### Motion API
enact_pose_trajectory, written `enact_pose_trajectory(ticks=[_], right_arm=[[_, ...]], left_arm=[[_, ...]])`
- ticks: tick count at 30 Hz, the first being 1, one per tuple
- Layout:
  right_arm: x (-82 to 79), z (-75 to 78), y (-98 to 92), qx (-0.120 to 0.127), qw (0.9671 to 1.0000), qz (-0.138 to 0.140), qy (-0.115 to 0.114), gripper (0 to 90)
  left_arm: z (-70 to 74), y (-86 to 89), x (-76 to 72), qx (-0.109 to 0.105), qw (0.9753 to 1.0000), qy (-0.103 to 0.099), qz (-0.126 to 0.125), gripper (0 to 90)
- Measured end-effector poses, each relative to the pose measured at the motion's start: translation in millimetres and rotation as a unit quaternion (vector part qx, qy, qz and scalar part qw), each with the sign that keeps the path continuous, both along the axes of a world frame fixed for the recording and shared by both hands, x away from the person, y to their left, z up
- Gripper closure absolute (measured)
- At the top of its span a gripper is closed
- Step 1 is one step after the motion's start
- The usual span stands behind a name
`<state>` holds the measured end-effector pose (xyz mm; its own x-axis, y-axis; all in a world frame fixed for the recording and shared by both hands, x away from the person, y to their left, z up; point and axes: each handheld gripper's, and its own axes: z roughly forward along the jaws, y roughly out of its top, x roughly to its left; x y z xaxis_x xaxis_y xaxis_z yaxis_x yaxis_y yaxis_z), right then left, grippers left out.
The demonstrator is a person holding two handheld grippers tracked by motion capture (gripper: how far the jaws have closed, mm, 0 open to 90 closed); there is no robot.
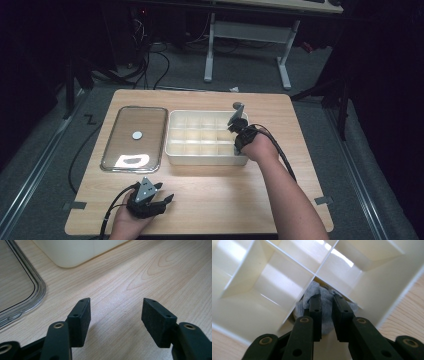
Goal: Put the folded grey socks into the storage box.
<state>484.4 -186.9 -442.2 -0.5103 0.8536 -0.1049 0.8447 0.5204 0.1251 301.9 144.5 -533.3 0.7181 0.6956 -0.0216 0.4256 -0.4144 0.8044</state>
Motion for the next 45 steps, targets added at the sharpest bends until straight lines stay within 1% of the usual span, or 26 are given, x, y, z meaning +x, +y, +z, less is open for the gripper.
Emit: enact_pose_trajectory(ticks=[4, 5, 8, 10, 14, 15, 18, 19, 21, 22, 23, 26, 27, 28, 30, 31, 32, 33, 35, 36, 37, 40, 42, 43, 44, 45], right_arm=[[-6.6, 12.0, -6.7, 0.020, 0.9996, -0.002, -0.021, 77.0], [-6.6, 12.0, -6.7, 0.020, 0.9996, -0.002, -0.021, 77.0], [-13.1, 22.1, -13.1, 0.043, 0.9982, -0.004, -0.043, 74.8], [-14.4, 23.5, -14.1, 0.047, 0.9978, -0.006, -0.045, 74.3], [-23.0, 27.0, -19.2, 0.065, 0.9959, -0.008, -0.062, 70.2], [-28.0, 27.5, -21.8, 0.077, 0.9942, -0.015, -0.074, 69.2], [-33.1, 28.2, -24.6, 0.087, 0.9926, -0.017, -0.083, 67.4], [-38.4, 29.1, -27.4, 0.102, 0.9901, -0.022, -0.094, 66.7], [-43.2, 29.3, -30.9, 0.114, 0.9875, -0.023, -0.106, 65.1], [-43.2, 29.3, -30.9, 0.114, 0.9875, -0.023, -0.106, 65.1], [-48.8, 29.7, -33.6, 0.128, 0.9850, -0.027, -0.113, 63.2], [-54.7, 29.1, -35.2, 0.129, 0.9838, -0.021, -0.123, 60.0], [-63.3, 27.6, -37.6, 0.134, 0.9806, -0.017, -0.142, 55.8], [-63.3, 27.6, -37.6, 0.134, 0.9806, -0.017, -0.142, 55.8], [-74.7, 24.7, -39.5, 0.123, 0.9789, -0.013, -0.162, 51.5], [-79.4, 23.2, -41.3, 0.135, 0.9758, -0.016, -0.172, 51.2], [-79.4, 23.2, -41.3, 0.135, 0.9758, -0.016, -0.172, 51.2], [-88.5, 20.1, -44.5, 0.146, 0.9723, -0.021, -0.181, 50.2], [-92.5, 18.3, -45.8, 0.146, 0.9717, -0.021, -0.185, 47.8], [-100.6, 12.6, -47.9, 0.137, 0.9690, -0.016, -0.204, 44.9], [-103.9, 8.9, -48.8, 0.132, 0.9688, -0.016, -0.209, 44.1], [-110.0, 1.7, -50.9, 0.134, 0.9682, -0.016, -0.211, 42.4], [-116.8, -6.0, -53.1, 0.143, 0.9653, -0.017, -0.218, 41.1], [-122.5, -11.8, -54.0, 0.145, 0.9628, -0.016, -0.228, 40.6], [-122.5, -11.8, -54.0, 0.145, 0.9628, -0.016, -0.228, 40.6], [-128.7, -18.1, -54.1, 0.148, 0.9604, -0.013, -0.236, 40.0]], left_arm=[[0.2, -0.8, -0.2, -0.001, 1.0000, -0.001, 0.000, 41.3], [0.2, -0.8, -0.2, -0.001, 1.0000, -0.001, 0.000, 41.3], [0.2, -1.2, -0.6, 0.003, 1.0000, -0.001, -0.002, 41.3], [0.5, -1.1, -0.9, 0.004, 1.0000, 0.000, -0.003, 41.3], [0.8, -0.8, -1.4, 0.004, 1.0000, -0.002, -0.003, 41.5], [1.2, -0.6, -1.7, 0.005, 1.0000, -0.002, -0.003, 41.4], [2.0, -0.7, -2.2, 0.011, 0.9999, -0.007, -0.002, 41.5], [2.8, -0.8, -2.8, 0.010, 0.9999, -0.010, -0.002, 41.5], [3.1, -1.1, -3.4, 0.010, 0.9999, -0.010, -0.001, 41.6], [3.1, -1.1, -3.4, 0.010, 0.9999, -0.010, -0.001, 41.6], [2.9, -1.8, -3.9, 0.011, 0.9999, -0.011, -0.003, 41.6], [2.9, -2.7, -4.7, 0.014, 0.9998, -0.014, -0.004, 41.6], [3.2, -3.5, -5.7, 0.017, 0.9997, -0.018, -0.007, 41.4], [3.2, -3.5, -5.7, 0.017, 0.9997, -0.018, -0.007, 41.4], [3.3, -4.6, -6.9, 0.021, 0.9994, -0.024, -0.009, 41.3], [3.4, -5.0, -7.3, 0.023, 0.9994, -0.025, -0.010, 41.3], [3.4, -5.0, -7.3, 0.023, 0.9994, -0.025, -0.010, 41.3], [3.3, -5.3, -7.5, 0.024, 0.9993, -0.026, -0.010, 41.3], [3.3, -5.5, -7.8, 0.026, 0.9992, -0.029, -0.010, 41.3], [3.6, -5.3, -8.1, 0.029, 0.9991, -0.030, -0.009, 41.3], [4.5, -4.9, -8.8, 0.033, 0.9989, -0.033, -0.007, 41.3], [5.0, -4.8, -9.1, 0.032, 0.9989, -0.035, -0.005, 41.3], [4.9, -5.0, -9.3, 0.034, 0.9988, -0.035, -0.004, 41.3], [4.8, -5.1, -9.3, 0.034, 0.9988, -0.035, -0.003, 41.2], [4.5, -5.3, -9.4, 0.034, 0.9988, -0.036, -0.003, 41.2], [4.6, -5.5, -9.5, 0.034, 0.9988, -0.033, -0.002, 41.3]])
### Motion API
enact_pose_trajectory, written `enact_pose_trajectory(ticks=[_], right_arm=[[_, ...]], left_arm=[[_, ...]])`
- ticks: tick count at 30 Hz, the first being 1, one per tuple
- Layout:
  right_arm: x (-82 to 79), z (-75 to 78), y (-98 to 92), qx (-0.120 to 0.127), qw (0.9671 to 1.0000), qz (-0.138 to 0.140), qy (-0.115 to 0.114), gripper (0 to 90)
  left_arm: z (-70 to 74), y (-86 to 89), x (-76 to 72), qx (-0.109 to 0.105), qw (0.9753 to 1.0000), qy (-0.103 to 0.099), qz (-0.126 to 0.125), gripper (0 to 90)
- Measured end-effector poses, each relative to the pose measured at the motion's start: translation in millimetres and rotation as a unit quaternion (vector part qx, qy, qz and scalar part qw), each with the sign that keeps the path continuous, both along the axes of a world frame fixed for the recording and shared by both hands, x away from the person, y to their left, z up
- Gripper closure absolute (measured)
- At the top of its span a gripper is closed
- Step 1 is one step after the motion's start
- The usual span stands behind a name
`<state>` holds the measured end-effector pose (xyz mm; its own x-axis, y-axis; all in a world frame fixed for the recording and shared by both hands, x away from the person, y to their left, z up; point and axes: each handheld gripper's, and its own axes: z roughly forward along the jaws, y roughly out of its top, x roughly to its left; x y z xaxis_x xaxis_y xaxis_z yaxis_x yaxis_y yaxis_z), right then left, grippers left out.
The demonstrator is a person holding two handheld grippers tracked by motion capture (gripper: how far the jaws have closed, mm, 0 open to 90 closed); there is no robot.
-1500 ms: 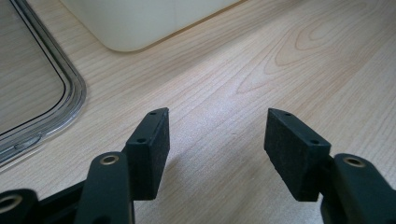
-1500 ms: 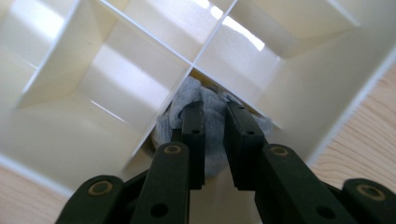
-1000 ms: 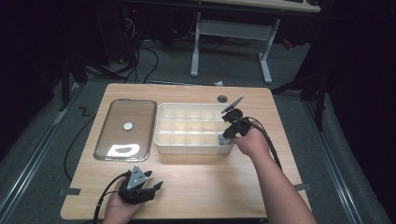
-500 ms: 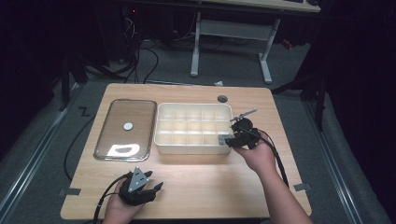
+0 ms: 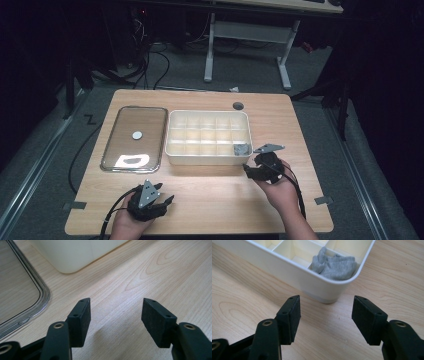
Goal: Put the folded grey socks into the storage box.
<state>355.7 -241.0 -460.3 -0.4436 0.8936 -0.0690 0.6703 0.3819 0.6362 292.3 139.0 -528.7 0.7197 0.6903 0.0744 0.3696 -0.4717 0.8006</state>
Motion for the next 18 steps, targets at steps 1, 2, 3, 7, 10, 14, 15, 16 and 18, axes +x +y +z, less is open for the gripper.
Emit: enact_pose_trajectory(ticks=[1, 2, 3, 7, 10, 14, 15, 16, 18], right_arm=[[0.0, 0.0, 0.0, 0.000, 1.0000, 0.000, 0.000, 40.0], [-3.2, -3.0, 0.1, 0.003, 1.0000, 0.000, -0.003, 39.7], [-9.9, -9.6, 0.4, 0.010, 0.9999, -0.002, -0.012, 39.1], [-20.4, -21.9, 1.8, 0.028, 0.9993, -0.006, -0.025, 38.9], [-31.5, -36.3, 3.9, 0.050, 0.9982, -0.013, -0.032, 38.8], [-61.2, -56.5, 5.1, 0.089, 0.9942, -0.018, -0.057, 39.9], [-65.1, -58.5, 5.5, 0.084, 0.9952, -0.011, -0.050, 39.1], [-65.1, -58.5, 5.5, 0.084, 0.9952, -0.011, -0.050, 39.1], [-70.5, -59.2, 4.6, 0.066, 0.9961, -0.008, -0.057, 39.8]], left_arm=[[0.0, 0.0, 0.0, 0.000, 1.0000, 0.000, 0.000, 41.7], [0.1, -0.3, -0.1, -0.001, 1.0000, 0.001, 0.000, 41.7], [0.2, -0.3, -0.2, -0.001, 1.0000, 0.000, 0.000, 42.0], [-0.5, -0.6, -0.5, 0.000, 1.0000, 0.002, 0.000, 42.0], [-1.1, -1.3, -0.8, 0.001, 1.0000, 0.003, -0.001, 42.0], [-1.9, -3.0, -1.4, 0.000, 1.0000, 0.005, 0.000, 42.0], [-1.5, -3.4, -1.8, 0.000, 1.0000, 0.004, -0.001, 42.0], [-1.5, -3.4, -1.8, 0.000, 1.0000, 0.004, -0.001, 42.0], [-1.3, -4.6, -3.2, 0.002, 1.0000, 0.001, -0.004, 42.0]])
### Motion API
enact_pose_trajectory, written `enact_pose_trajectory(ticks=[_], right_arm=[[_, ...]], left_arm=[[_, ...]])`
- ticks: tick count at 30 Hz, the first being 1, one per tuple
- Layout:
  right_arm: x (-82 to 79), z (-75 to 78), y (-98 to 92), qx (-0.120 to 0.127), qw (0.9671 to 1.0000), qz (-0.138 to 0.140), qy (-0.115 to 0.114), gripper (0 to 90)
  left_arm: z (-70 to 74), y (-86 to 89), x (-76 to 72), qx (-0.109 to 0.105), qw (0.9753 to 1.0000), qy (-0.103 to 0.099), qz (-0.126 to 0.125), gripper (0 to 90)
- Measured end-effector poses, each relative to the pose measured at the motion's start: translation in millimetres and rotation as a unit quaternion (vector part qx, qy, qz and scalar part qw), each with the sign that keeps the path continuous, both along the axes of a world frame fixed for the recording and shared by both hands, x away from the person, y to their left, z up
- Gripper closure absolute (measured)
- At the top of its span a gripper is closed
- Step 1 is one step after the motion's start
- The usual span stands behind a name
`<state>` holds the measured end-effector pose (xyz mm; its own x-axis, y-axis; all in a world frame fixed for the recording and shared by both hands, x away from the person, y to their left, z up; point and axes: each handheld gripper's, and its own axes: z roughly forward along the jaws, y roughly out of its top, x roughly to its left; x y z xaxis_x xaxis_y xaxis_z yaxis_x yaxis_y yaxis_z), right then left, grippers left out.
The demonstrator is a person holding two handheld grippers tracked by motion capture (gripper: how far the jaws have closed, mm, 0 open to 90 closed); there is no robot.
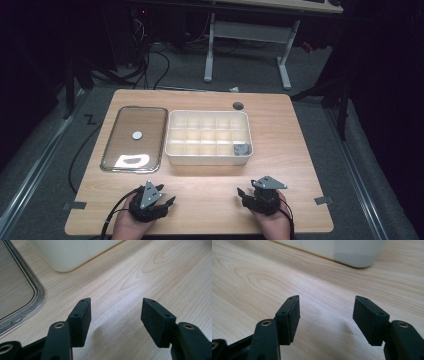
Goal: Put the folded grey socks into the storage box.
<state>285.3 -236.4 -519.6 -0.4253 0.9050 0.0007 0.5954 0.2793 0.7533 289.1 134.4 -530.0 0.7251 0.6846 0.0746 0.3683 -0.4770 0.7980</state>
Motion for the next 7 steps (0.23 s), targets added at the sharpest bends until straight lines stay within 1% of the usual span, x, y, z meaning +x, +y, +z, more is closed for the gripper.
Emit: enact_pose_trajectory(ticks=[1, 3, 5, 7], right_arm=[[-1.1, -0.7, -2.1, 0.005, 1.0000, -0.006, 0.001, 39.8], [-0.1, -2.9, -5.0, 0.019, 0.9997, -0.011, 0.009, 39.7], [0.4, -3.4, -5.0, 0.015, 0.9998, -0.009, 0.010, 39.6], [0.5, -4.7, -4.8, 0.017, 0.9997, -0.011, 0.012, 39.9]], left_arm=[[0.2, -0.3, -0.1, 0.001, 1.0000, 0.000, 0.000, 42.0], [0.8, -0.5, -0.1, -0.001, 1.0000, -0.001, 0.000, 42.0], [1.0, -0.4, -0.2, 0.000, 1.0000, -0.002, 0.000, 42.0], [1.6, 0.1, 0.2, -0.002, 1.0000, 0.001, 0.000, 41.9]])
